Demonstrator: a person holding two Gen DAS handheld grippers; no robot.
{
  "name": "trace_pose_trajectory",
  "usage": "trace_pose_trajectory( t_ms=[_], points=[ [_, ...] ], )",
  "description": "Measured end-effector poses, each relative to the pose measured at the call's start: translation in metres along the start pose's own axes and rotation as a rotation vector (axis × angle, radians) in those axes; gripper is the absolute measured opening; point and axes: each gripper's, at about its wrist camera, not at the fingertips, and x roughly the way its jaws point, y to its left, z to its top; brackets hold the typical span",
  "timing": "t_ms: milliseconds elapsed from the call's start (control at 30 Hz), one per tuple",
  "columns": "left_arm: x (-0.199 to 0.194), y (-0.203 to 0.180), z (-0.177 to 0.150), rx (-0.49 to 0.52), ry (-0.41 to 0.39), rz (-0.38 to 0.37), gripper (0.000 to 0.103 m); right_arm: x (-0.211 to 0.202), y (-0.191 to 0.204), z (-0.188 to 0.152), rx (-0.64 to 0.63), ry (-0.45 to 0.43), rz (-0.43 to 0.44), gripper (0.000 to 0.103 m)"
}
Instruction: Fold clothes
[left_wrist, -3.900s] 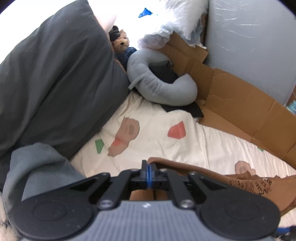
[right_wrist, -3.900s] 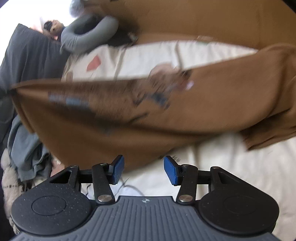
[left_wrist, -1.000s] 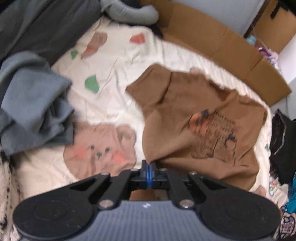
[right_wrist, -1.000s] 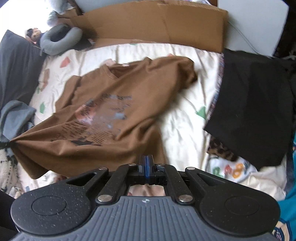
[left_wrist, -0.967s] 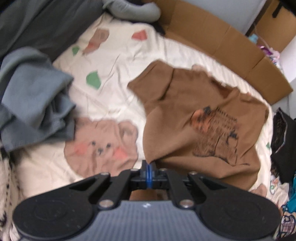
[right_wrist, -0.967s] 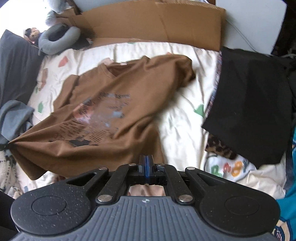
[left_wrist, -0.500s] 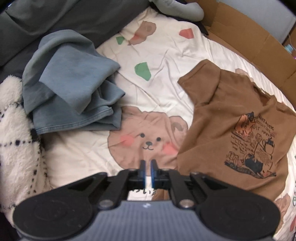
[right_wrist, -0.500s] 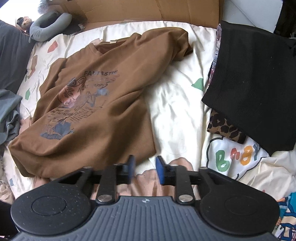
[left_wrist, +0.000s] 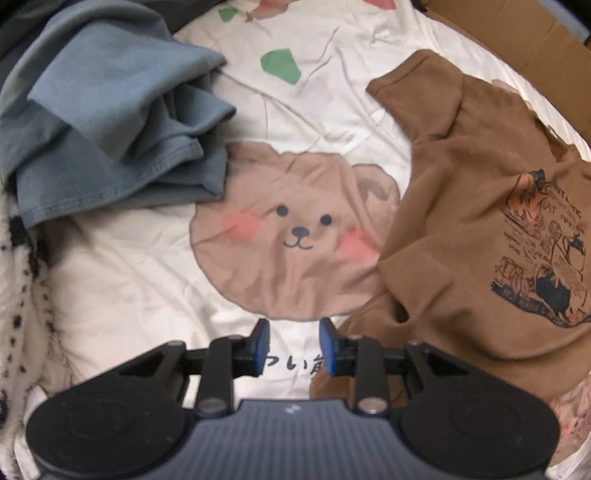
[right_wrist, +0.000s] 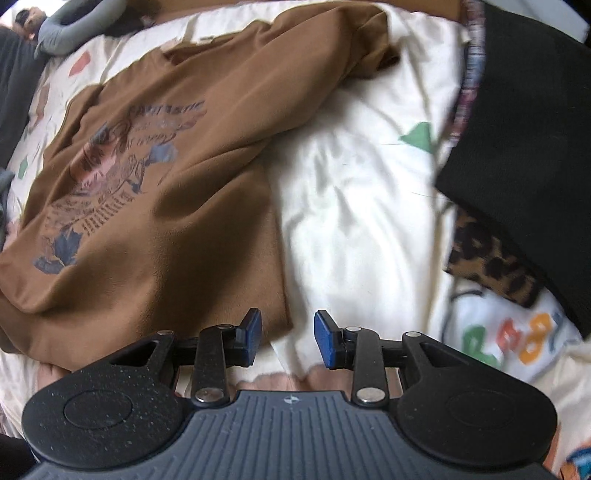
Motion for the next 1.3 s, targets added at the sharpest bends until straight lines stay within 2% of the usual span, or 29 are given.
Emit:
trace_pose_trajectory(
  t_ms=[100,167,233,533,600,667,767,933,1133,1300],
  points=[
    [0.003,0.0,-0.003,-0.003,0.012,-0.009,0.033,0.015,0.001,0.002,-0.022,0.015,0.008,0.038],
    [0.005,-0.001,-0.005,-0.002,0.016,-0.012,0.041,0.021,0.004,0.002,-0.051,0.018,0.008,0.038],
    [0.005,-0.002,-0.005,-0.004,0.019,-0.014,0.044,0.025,0.006,0.003,-0.072,0.014,0.009,0.038],
    [0.014,-0.008,-0.008,-0.001,0.025,-0.021,0.045,0.029,0.016,0.007,-0.098,0.007,0.005,0.035],
    [0.017,-0.009,-0.009,-0.012,0.028,-0.036,0.046,0.03,0.021,0.008,-0.102,0.023,-0.01,0.028],
    [0.018,-0.013,-0.011,-0.011,0.029,-0.061,0.046,0.027,0.024,0.009,-0.072,0.042,-0.027,0.003],
    [0.017,-0.019,-0.014,0.005,0.017,-0.096,0.054,0.013,0.024,0.01,-0.018,0.037,-0.048,0.001],
    [0.017,-0.026,-0.019,0.041,0.01,-0.112,0.054,-0.013,0.02,0.009,0.035,0.016,-0.078,0.001],
    [0.013,-0.019,-0.03,0.061,0.005,-0.113,0.054,-0.034,0.015,0.0,0.103,0.043,-0.133,0.0],
    [0.016,-0.012,-0.042,0.094,0.002,-0.091,0.054,-0.046,0.001,-0.006,0.144,0.066,-0.238,0.0]
  ],
)
